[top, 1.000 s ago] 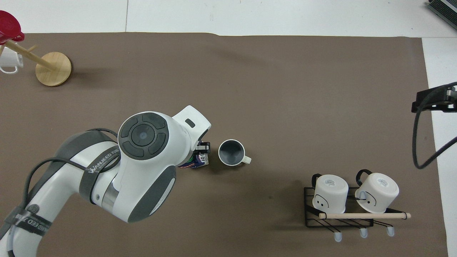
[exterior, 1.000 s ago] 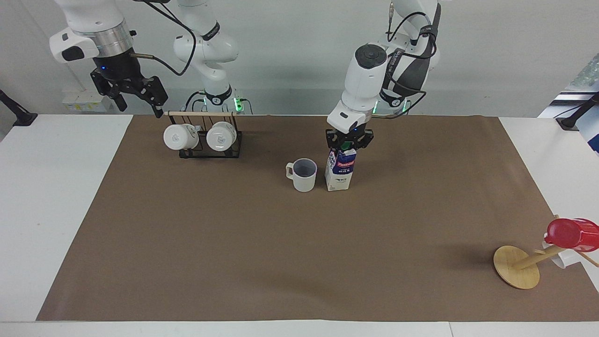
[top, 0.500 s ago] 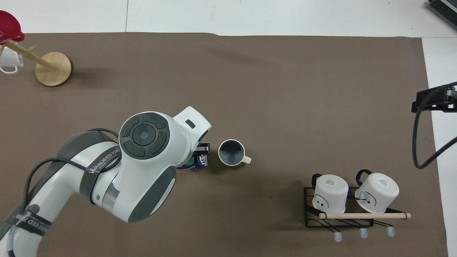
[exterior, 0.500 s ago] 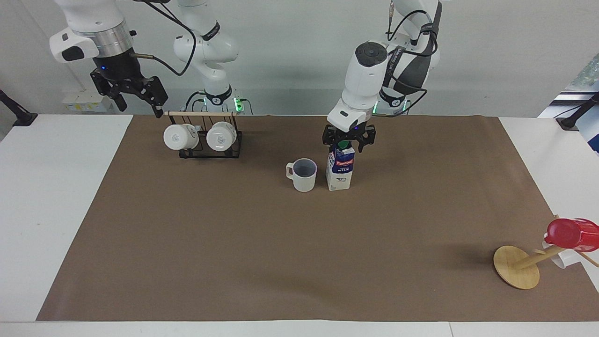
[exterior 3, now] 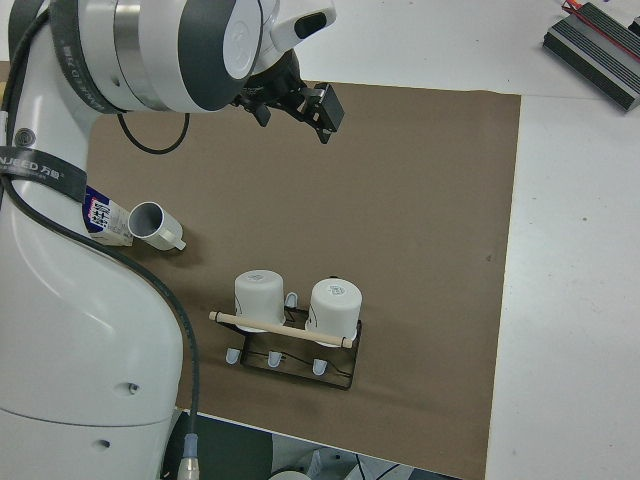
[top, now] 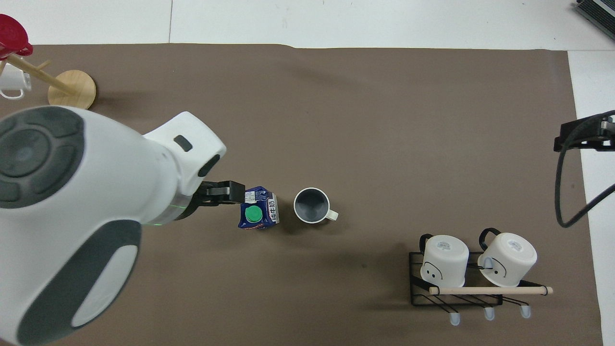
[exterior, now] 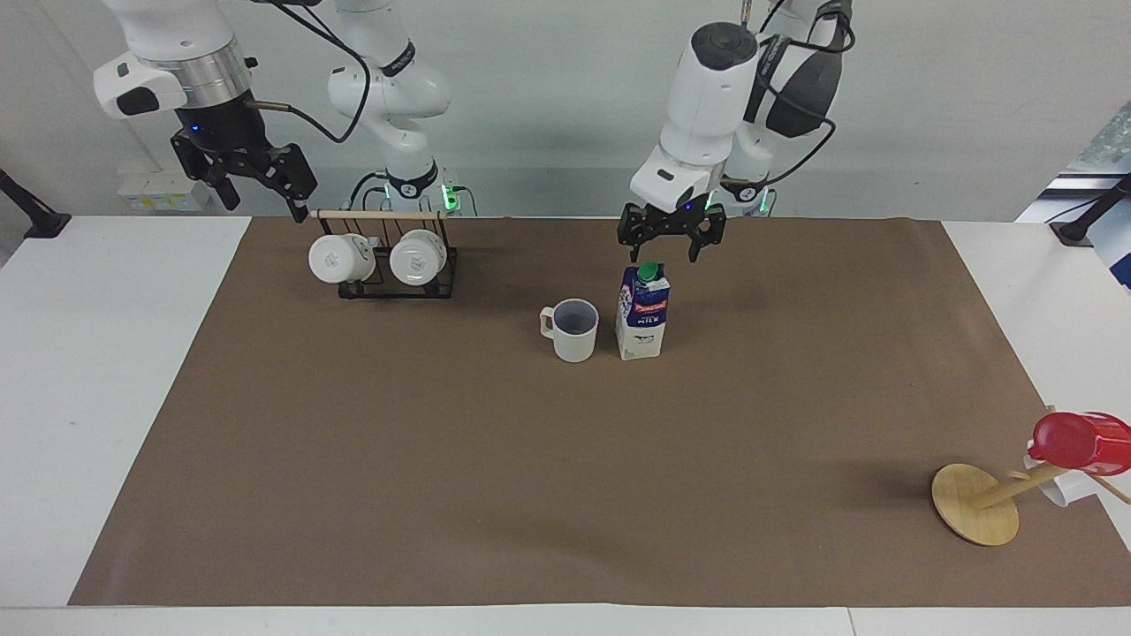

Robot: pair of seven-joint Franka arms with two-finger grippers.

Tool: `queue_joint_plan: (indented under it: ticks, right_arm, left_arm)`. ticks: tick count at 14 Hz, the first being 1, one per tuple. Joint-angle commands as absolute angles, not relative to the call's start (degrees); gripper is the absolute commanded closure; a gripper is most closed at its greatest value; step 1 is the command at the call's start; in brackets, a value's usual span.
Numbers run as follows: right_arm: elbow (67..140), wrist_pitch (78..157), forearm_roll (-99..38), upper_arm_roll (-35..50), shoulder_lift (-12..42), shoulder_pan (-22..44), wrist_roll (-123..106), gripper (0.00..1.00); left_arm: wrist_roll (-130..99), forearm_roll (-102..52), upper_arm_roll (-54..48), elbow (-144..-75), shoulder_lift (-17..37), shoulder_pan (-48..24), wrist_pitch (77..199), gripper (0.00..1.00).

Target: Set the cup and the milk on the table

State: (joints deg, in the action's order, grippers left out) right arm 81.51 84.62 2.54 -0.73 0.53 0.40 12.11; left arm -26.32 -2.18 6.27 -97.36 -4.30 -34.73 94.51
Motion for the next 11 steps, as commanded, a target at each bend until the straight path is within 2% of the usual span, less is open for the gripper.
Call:
queue_joint_plan:
  ticks: [1, 3, 6, 11]
  right_arm:
    - [81.8, 83.9, 2.2, -0.3, 0.0, -0.2, 11.1, 0.00]
    - [81.8, 84.0, 2.2, -0.3, 0.0, -0.2, 11.1, 0.00]
    - [81.8, 84.0, 2.1, -0.3, 0.0, -0.2, 11.1, 0.00]
    - [81.8, 84.0, 2.2, -0.3, 0.0, -0.2, 11.1, 0.00]
  left_arm:
    - [-20.0, -2.1, 6.2, -94.2, -6.2, -29.5, 87.5, 0.00]
    - [-14.2, -2.1, 6.3, -91.5, -6.2, -25.5, 83.1, 0.00]
    - [-7.6, -2.0, 6.2, -90.8, -6.2, -18.7, 80.2, 0.00]
    - [-2.8, -2.1, 6.2, -90.1, -6.9, -11.6, 78.8, 0.00]
